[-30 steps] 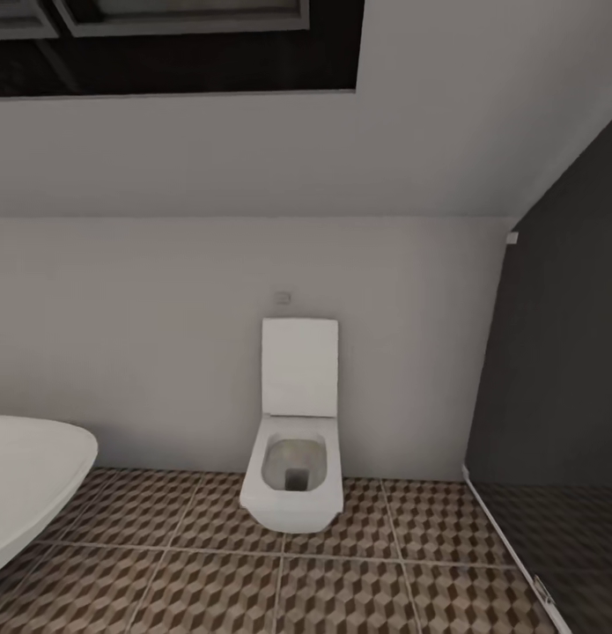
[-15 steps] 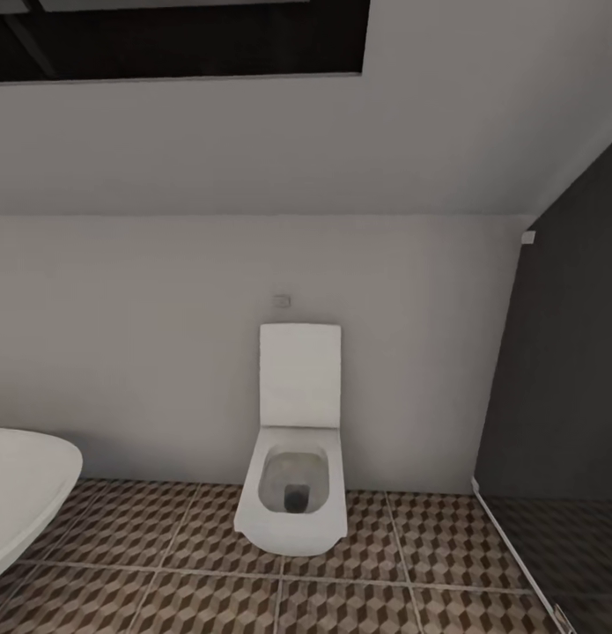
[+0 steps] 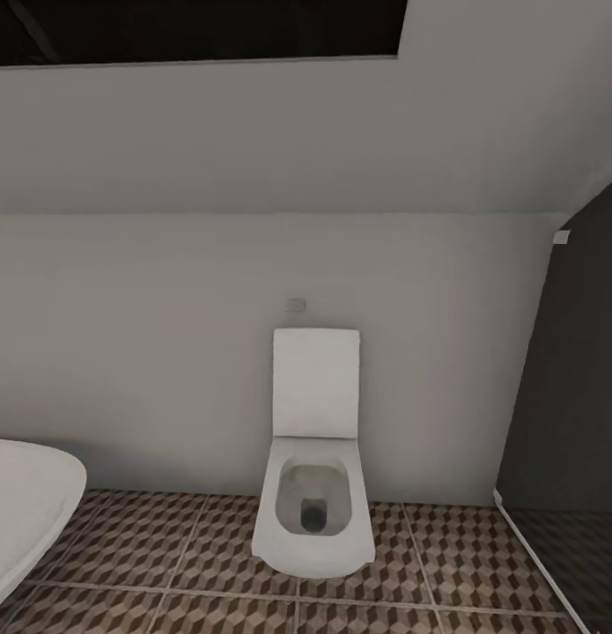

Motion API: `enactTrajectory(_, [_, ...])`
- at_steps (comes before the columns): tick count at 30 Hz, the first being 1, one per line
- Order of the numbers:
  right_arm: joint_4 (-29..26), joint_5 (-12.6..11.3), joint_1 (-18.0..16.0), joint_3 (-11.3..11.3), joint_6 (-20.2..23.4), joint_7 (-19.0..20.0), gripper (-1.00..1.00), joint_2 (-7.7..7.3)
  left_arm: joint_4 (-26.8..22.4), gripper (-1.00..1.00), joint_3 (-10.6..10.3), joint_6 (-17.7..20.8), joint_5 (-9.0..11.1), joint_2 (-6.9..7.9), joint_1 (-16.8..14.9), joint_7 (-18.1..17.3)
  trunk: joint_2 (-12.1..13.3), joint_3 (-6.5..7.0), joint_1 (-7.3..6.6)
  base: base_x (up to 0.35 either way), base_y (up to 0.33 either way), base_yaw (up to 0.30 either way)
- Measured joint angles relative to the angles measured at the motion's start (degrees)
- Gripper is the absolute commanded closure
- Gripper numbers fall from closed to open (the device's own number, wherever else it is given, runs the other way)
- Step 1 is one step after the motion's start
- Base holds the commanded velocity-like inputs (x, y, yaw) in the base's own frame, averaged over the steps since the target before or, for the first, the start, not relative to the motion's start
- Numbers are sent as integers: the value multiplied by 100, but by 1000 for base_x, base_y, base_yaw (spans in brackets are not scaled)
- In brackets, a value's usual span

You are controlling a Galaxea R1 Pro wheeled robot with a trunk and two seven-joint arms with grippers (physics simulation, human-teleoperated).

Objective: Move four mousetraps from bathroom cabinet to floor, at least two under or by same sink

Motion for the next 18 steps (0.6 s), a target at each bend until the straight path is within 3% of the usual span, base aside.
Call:
enactTrajectory(6, [-2,-13,0,3,-3,-2,100,7,0,100,-7,-1,0,0,-1,6,0,0,2,96,80,-20])
enactTrajectory(18, [-1,-22,1,0,4,-2,100,9,-8,100,-9,-8,-17,0,-1,8,0,0,3,4,3,-174])
